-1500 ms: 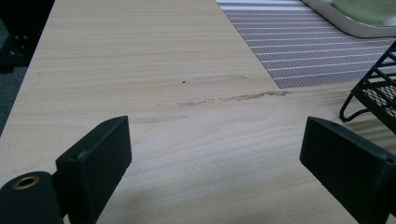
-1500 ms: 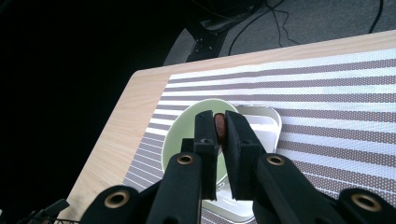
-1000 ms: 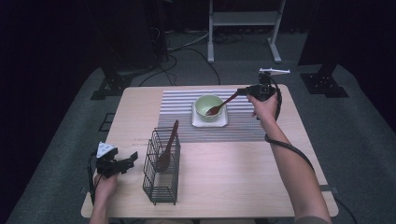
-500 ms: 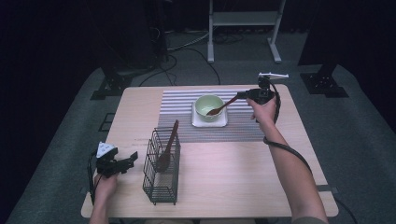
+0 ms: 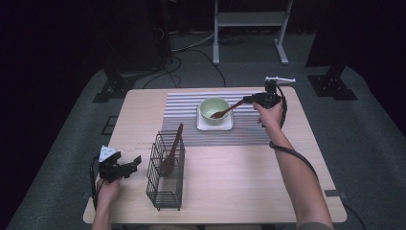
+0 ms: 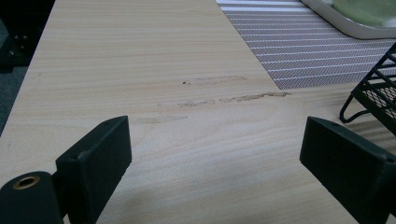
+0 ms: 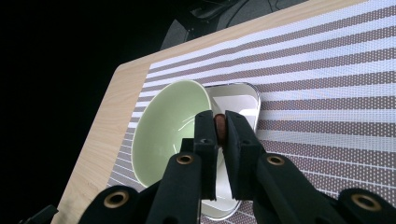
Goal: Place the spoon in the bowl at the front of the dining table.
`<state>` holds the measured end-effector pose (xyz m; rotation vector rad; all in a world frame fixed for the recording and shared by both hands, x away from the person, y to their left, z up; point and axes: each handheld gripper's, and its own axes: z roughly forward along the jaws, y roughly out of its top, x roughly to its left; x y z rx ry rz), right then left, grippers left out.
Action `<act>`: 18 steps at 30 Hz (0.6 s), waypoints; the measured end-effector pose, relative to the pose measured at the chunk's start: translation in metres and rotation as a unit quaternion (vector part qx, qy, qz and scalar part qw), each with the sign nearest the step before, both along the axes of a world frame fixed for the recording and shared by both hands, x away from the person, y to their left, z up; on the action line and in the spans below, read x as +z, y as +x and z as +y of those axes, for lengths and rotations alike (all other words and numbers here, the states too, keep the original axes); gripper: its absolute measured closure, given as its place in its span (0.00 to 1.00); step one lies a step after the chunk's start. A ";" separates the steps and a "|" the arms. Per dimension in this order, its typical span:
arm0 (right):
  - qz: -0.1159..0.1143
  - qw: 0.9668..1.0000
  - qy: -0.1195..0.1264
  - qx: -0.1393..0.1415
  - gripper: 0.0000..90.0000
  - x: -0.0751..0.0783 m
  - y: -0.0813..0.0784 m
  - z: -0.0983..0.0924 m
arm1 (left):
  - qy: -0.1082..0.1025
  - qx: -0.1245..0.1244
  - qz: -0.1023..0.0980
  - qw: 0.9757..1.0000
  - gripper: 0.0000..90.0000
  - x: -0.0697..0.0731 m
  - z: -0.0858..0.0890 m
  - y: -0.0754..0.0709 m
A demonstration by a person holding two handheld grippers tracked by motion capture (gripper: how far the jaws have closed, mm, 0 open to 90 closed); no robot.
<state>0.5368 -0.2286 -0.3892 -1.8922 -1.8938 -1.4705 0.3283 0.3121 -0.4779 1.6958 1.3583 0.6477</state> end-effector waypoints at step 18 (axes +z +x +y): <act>0.014 1.000 0.009 0.006 0.85 -0.011 0.002 0.002 | 0.000 0.001 -0.001 1.000 0.09 0.000 0.000 0.000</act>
